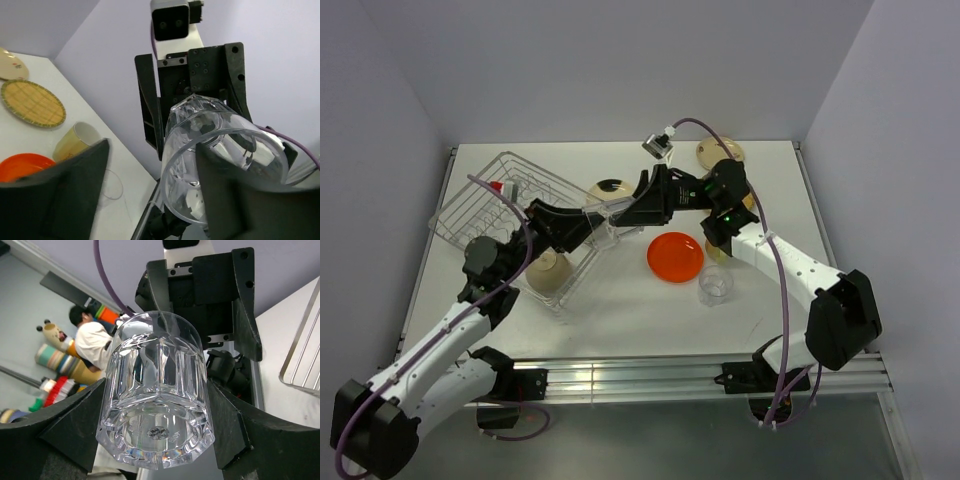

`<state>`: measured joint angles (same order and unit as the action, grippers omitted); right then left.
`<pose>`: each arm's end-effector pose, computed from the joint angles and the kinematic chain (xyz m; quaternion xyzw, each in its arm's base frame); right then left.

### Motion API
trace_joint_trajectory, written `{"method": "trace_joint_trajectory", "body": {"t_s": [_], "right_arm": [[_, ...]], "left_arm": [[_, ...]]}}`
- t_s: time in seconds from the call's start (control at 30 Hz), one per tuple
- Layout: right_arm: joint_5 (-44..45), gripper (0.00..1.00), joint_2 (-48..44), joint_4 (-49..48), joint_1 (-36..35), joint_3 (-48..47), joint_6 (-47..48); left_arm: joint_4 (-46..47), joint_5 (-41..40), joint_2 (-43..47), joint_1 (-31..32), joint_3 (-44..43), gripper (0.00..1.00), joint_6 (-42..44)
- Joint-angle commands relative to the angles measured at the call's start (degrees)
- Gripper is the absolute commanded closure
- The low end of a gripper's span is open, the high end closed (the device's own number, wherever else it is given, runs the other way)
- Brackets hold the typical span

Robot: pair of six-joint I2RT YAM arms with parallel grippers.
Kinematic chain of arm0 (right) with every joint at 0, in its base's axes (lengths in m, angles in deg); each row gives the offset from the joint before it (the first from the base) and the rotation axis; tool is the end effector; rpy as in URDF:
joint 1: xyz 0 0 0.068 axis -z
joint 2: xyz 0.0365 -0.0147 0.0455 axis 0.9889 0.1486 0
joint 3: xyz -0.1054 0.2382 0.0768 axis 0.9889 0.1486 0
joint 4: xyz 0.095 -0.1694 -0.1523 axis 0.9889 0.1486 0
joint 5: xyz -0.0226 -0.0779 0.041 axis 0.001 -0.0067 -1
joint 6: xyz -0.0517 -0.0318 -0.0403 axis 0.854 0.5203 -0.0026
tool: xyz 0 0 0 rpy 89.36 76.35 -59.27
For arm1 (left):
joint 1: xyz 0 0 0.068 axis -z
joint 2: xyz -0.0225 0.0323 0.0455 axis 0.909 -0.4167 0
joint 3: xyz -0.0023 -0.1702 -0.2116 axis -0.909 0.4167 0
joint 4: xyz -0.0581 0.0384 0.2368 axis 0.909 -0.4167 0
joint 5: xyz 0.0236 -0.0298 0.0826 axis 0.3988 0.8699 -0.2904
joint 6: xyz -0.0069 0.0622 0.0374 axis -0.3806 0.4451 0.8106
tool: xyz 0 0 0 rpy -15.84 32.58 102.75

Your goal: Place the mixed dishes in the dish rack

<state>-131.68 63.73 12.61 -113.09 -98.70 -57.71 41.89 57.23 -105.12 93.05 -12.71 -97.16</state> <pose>0.2319 0.2070 0.3908 -0.2605 0.5906 0.7344 0.2095 0.1753 -0.1210 0.3479 0.0230 0.5705 -0.6496 0.5021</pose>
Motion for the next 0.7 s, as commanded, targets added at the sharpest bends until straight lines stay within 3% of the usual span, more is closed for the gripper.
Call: {"method": "trace_joint_trajectory", "body": {"t_s": [0.0, 0.1, 0.23, 0.3, 0.4, 0.53, 0.67], "right_arm": [[-2.57, 0.97, 0.83, 0.56, -0.35, -5.63, 6.83], [-2.66, 0.98, 1.71, 13.28, -0.18, -10.55, 17.62], [1.11, 0.98, 3.64, 35.95, -0.27, -19.43, 37.65], [5.67, 0.98, 5.66, 46.94, -0.79, -24.86, 47.77], [14.26, 0.98, 10.49, 60.55, -3.24, -33.47, 60.95], [24.66, 0.98, 18.82, 70.44, -8.59, -42.11, 72.74], [31.34, 0.97, 24.90, 74.75, -13.44, -47.30, 80.65]], "left_arm": [[-8.13, -5.93, 6.62, -0.17, -1.85, 0.19, 5.76], [-22.10, -11.92, 13.04, -0.17, -4.13, 0.05, 11.38], [-40.38, -24.73, 20.95, -0.17, -8.60, 0.04, 17.64], [-51.76, -30.81, 25.42, -0.17, -9.93, 0.04, 19.48], [-60.95, -39.08, 29.21, -0.17, -12.48, 0.04, 20.81], [-71.94, -43.14, 30.81, -0.17, -13.89, 0.04, 19.41], [-75.21, -44.19, 31.07, -0.17, -13.45, 0.04, 17.74]]}}
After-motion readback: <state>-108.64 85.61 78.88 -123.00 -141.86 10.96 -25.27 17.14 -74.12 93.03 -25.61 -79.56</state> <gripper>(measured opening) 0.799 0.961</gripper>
